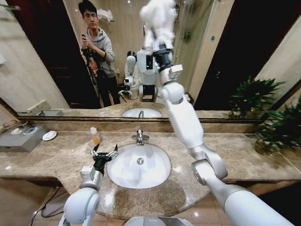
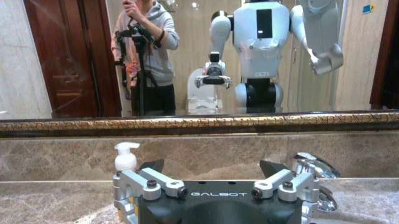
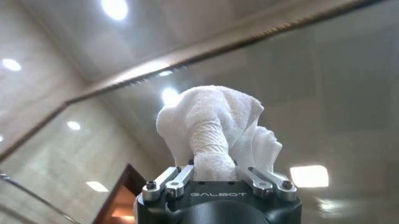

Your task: Pick up the towel from the sink counter and wipe the mirror surface.

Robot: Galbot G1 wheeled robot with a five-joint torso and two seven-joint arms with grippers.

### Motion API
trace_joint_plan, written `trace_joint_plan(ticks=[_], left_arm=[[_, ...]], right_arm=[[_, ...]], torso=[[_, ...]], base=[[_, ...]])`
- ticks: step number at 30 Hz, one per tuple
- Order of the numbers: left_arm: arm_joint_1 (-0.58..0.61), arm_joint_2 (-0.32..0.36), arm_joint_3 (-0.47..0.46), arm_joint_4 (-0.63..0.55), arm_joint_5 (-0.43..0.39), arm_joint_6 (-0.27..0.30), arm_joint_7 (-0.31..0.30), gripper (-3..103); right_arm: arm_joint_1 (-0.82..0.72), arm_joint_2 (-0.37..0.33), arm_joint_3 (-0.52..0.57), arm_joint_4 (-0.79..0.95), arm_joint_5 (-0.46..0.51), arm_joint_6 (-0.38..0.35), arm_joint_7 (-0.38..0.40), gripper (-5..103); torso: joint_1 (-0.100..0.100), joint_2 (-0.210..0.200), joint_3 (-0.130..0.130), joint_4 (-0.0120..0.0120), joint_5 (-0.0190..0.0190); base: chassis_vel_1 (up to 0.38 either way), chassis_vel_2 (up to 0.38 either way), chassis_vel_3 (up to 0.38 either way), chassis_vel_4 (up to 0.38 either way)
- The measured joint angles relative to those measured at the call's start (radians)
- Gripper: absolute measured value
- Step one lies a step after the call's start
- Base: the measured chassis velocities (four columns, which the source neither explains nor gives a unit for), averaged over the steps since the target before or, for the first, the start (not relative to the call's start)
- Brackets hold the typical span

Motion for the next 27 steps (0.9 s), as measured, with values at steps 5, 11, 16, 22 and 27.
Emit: trace_joint_plan(ticks=[5, 11, 16, 22, 27], left_arm=[[0.000, 0.000, 0.000, 0.000, 0.000, 0.000, 0.000, 100], [0.000, 0.000, 0.000, 0.000, 0.000, 0.000, 0.000, 100], [0.000, 0.000, 0.000, 0.000, 0.000, 0.000, 0.000, 100], [0.000, 0.000, 0.000, 0.000, 0.000, 0.000, 0.000, 100], [0.000, 0.000, 0.000, 0.000, 0.000, 0.000, 0.000, 100]], right_arm=[[-0.002, -0.016, 0.078, -0.026, -0.060, -0.009, 0.048, 18], [0.022, -0.048, 0.230, -0.083, -0.164, -0.049, 0.151, 18], [0.029, -0.078, 0.308, -0.098, -0.172, -0.071, 0.219, 18], [0.009, -0.107, 0.308, -0.050, -0.111, -0.102, 0.235, 18], [0.001, -0.084, 0.220, -0.011, -0.073, -0.078, 0.146, 18]], torso=[[-0.001, 0.000, 0.000, -0.0013, 0.0007], [-0.001, 0.000, -0.001, -0.0007, 0.0004], [-0.002, 0.001, -0.001, -0.0009, 0.0004], [0.000, 0.000, 0.000, -0.0030, 0.0021], [0.000, 0.000, 0.000, -0.0006, 0.0009]], base=[[0.000, 0.000, 0.000, 0.000], [0.000, 0.000, 0.000, 0.000], [0.020, -0.001, -0.007, 0.007], [0.000, 0.000, 0.000, 0.000], [-0.011, -0.003, 0.003, -0.005]])
